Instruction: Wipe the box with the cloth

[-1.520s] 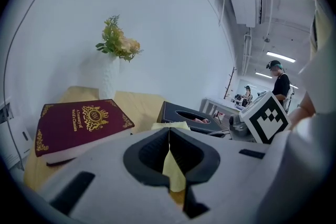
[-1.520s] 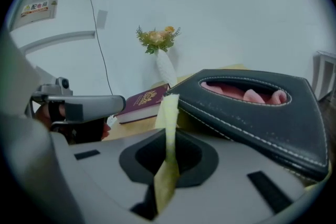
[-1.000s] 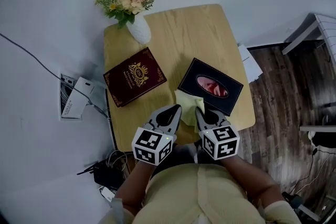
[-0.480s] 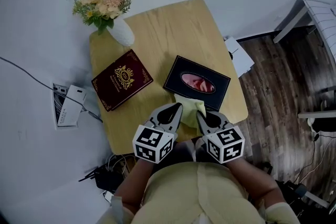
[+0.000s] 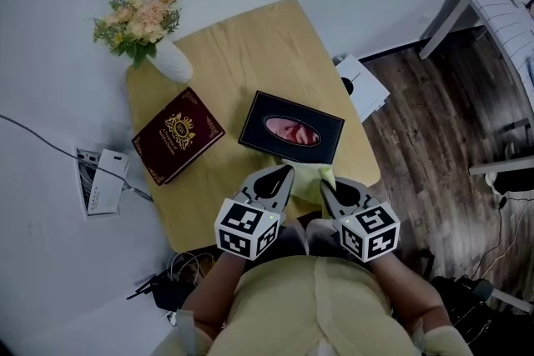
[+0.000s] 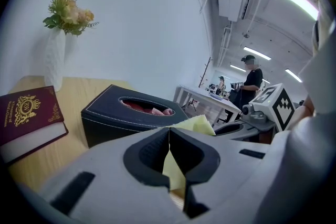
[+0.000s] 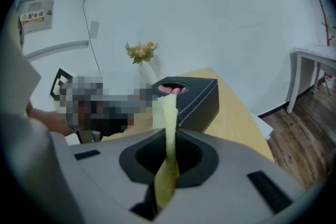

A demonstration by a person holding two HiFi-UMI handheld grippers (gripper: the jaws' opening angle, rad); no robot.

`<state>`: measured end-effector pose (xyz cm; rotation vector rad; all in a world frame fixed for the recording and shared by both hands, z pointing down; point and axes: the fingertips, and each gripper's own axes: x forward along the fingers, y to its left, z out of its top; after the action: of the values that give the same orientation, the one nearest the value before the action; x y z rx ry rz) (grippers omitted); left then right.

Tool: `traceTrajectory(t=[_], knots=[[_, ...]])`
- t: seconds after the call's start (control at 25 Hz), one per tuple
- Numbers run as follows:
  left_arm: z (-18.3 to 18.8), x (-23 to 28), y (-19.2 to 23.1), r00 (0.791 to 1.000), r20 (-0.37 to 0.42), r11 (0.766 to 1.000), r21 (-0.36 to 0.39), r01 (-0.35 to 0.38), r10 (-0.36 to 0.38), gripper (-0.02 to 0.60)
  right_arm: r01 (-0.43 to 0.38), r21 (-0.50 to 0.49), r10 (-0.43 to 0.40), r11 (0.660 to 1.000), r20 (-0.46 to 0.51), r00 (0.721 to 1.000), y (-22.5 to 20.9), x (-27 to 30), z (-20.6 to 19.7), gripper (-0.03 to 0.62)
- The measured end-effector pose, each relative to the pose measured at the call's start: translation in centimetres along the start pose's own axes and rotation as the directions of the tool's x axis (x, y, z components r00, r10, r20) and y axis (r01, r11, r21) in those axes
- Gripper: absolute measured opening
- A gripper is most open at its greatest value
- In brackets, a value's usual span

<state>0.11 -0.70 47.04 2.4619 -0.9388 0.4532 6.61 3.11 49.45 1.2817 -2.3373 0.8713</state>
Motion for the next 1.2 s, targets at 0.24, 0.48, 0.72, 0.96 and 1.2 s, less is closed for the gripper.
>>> traceTrajectory(t=[0.24, 0.48, 0.72, 0.96, 1.2], knots=[[0.4, 1.0, -1.5, 1.000, -0.001, 1.000, 0.017, 0.023, -0.023, 0.021, 0.020, 0.005, -0.020, 1.000, 0.009, 1.000, -1.5, -1.6, -0.3, 0.037], [0.4, 1.6, -2.6, 1.000, 0.001, 0.999, 0.016, 0.029, -0.029, 0.021, -0.006, -0.021, 0.006, 1.000, 0.008, 1.000, -2.3, -2.9, -0.2, 0.037], [0.7, 1.5, -3.1, 1.000, 0.019, 1.000, 0.014, 0.012, -0.012, 0.021, -0.070, -0.048, 0.070, 0.996, -0.007, 0.998, -2.7, -4.4, 0.1, 0.037], [1.2, 0.7, -3.0, 0.999, 0.048, 1.000, 0.000, -0.024, 0.024, 0.021, -0.165, -0.057, 0.165, 0.985, -0.009, 0.986, -1.9, -5.9, 1.8, 0.037], [2.0, -0.8, -2.0, 0.993, 0.087, 0.997, -0.011, -0.077, 0.078, 0.021, -0.242, -0.132, 0.246, 0.961, 0.016, 0.969, -0.8, -8.2, 5.0, 0.037]])
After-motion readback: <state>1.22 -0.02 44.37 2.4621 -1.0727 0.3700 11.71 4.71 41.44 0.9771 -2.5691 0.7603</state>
